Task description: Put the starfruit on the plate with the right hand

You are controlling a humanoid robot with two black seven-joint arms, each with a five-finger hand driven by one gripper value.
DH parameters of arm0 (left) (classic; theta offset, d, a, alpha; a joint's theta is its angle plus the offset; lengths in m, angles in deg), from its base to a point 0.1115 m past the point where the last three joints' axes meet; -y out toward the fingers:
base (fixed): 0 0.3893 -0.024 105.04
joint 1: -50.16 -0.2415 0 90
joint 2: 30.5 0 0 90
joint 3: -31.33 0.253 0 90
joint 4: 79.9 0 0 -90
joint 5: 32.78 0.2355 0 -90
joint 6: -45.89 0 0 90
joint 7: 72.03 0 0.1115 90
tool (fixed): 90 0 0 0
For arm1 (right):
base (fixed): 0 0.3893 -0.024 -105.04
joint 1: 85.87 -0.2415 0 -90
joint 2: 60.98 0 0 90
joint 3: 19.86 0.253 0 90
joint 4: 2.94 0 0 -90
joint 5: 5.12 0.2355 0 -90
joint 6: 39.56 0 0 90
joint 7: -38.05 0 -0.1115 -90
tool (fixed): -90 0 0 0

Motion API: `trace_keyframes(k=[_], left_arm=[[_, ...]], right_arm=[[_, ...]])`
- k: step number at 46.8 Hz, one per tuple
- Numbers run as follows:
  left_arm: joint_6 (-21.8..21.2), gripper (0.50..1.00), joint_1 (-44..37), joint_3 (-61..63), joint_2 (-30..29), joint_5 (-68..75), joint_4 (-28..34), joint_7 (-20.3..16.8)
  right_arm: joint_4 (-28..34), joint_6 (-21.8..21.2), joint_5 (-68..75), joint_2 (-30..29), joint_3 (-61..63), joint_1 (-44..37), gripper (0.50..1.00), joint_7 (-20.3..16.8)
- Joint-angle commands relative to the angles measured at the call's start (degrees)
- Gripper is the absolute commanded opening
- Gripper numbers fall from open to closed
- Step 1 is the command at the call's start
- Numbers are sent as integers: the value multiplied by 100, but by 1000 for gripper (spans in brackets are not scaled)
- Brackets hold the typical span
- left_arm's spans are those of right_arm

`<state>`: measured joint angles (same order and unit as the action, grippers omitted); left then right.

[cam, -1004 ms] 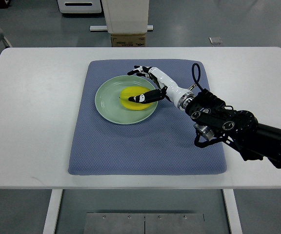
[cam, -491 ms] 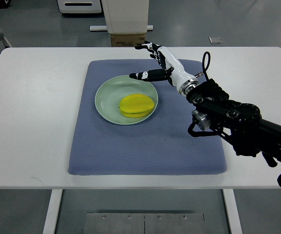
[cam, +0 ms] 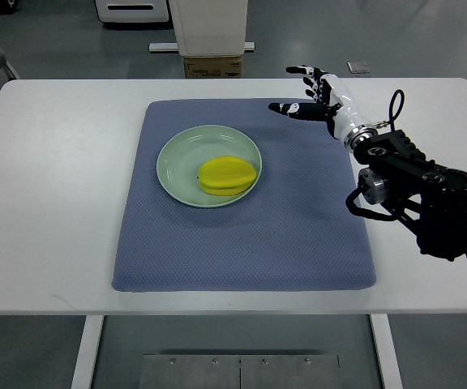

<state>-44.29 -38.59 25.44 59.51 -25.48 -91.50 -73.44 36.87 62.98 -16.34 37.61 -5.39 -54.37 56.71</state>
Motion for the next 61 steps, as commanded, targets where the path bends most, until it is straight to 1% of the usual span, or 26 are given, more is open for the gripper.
trace_keyframes(k=[1, 8, 17, 21, 26, 37, 47, 61], left_arm=[[0, 1000, -2, 0, 0, 0, -1, 0], [0, 1000, -2, 0, 0, 0, -1, 0], [0, 1000, -2, 0, 0, 0, -1, -8], [0, 1000, -2, 0, 0, 0, -1, 0], [0, 1000, -2, 0, 0, 0, -1, 0], [0, 1000, -2, 0, 0, 0, -1, 0], [0, 1000, -2, 0, 0, 0, -1, 0], [0, 1000, -2, 0, 0, 0, -1, 0]], right_arm=[[-8, -7, 94, 213, 39, 85, 1000, 33], [-8, -138, 111, 381, 706, 147, 1000, 33], [-26, -806, 138, 381, 1743, 454, 1000, -46], [-35, -886, 339, 381, 2042, 568, 1000, -46], [-166, -947, 665, 372, 2104, 595, 1000, -46], [-808, -1246, 1148, 355, 2113, 613, 1000, -134], [-896, -1431, 1544, 355, 2113, 639, 1000, -134], [-949, -1431, 1605, 355, 2131, 779, 1000, -134]])
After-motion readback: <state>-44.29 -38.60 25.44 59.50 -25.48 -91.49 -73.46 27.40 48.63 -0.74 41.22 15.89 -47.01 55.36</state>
